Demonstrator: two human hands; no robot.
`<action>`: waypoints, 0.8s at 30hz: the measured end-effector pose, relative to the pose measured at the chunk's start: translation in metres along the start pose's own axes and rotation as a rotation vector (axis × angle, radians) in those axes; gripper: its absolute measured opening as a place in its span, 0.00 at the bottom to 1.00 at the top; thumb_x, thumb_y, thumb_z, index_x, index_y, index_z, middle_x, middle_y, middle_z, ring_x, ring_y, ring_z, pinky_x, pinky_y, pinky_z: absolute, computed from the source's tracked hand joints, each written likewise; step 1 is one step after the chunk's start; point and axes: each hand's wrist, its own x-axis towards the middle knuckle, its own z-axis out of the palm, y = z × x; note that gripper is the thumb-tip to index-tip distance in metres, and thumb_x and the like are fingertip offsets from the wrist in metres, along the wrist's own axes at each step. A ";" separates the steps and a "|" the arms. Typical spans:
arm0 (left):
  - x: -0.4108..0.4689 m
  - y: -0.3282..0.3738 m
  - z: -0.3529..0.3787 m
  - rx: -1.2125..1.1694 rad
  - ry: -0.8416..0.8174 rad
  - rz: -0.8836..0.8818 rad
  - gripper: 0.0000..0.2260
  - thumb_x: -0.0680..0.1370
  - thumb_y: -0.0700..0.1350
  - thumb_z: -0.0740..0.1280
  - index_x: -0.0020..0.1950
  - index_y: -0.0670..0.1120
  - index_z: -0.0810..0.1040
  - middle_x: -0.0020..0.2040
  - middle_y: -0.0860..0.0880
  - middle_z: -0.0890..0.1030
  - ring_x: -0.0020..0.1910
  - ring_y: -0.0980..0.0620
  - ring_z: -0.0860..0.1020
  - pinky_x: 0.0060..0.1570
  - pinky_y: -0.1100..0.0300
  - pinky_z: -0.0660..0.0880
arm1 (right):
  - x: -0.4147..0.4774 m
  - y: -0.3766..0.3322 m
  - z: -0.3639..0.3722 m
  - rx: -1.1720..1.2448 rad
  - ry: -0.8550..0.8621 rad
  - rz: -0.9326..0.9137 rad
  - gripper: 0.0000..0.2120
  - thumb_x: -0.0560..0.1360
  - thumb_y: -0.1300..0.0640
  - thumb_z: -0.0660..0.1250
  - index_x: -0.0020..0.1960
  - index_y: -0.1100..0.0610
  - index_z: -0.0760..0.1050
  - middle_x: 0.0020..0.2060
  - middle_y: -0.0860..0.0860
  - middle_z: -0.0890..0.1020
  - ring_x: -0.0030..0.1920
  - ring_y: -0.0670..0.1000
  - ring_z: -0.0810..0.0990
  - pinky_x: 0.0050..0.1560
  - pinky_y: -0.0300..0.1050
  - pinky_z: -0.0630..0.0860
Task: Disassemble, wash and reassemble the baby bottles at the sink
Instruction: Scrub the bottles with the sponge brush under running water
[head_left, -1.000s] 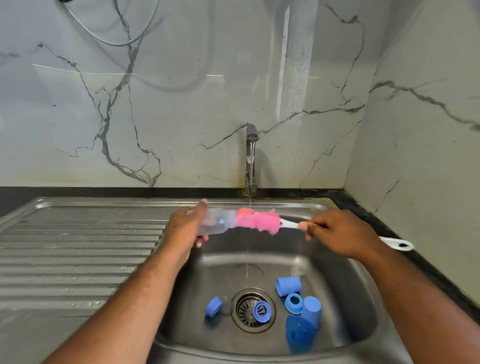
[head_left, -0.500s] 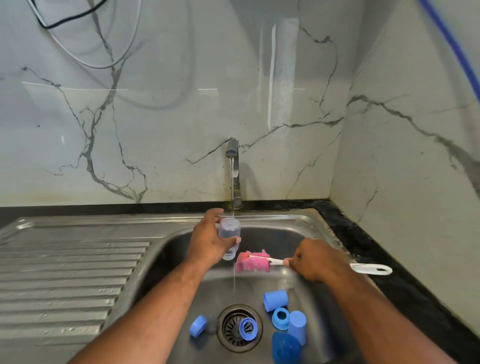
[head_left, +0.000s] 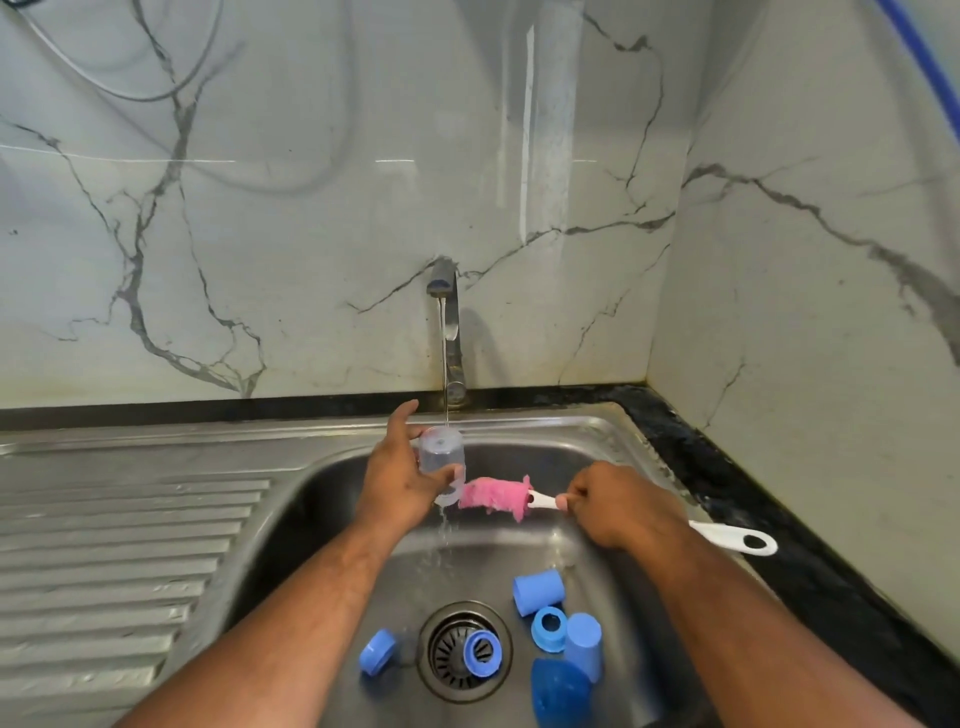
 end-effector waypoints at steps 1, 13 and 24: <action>0.000 0.000 -0.001 -0.007 0.004 -0.002 0.47 0.68 0.43 0.82 0.80 0.53 0.59 0.64 0.52 0.78 0.55 0.51 0.80 0.56 0.56 0.78 | 0.000 0.000 0.000 0.007 0.003 0.005 0.11 0.80 0.41 0.65 0.53 0.46 0.81 0.44 0.47 0.83 0.45 0.49 0.80 0.53 0.50 0.79; 0.000 -0.011 -0.021 -0.551 0.027 -0.368 0.23 0.77 0.53 0.73 0.69 0.49 0.73 0.60 0.42 0.80 0.48 0.47 0.84 0.45 0.56 0.82 | 0.003 0.002 0.000 0.047 0.014 0.013 0.10 0.81 0.41 0.65 0.51 0.46 0.80 0.42 0.46 0.82 0.45 0.49 0.80 0.55 0.51 0.78; -0.024 0.012 -0.024 -0.751 -0.148 -0.472 0.20 0.73 0.44 0.77 0.62 0.43 0.77 0.56 0.42 0.84 0.53 0.43 0.85 0.48 0.56 0.83 | -0.001 -0.001 -0.003 0.081 -0.005 0.022 0.11 0.81 0.42 0.65 0.50 0.48 0.80 0.41 0.47 0.82 0.44 0.48 0.80 0.48 0.46 0.75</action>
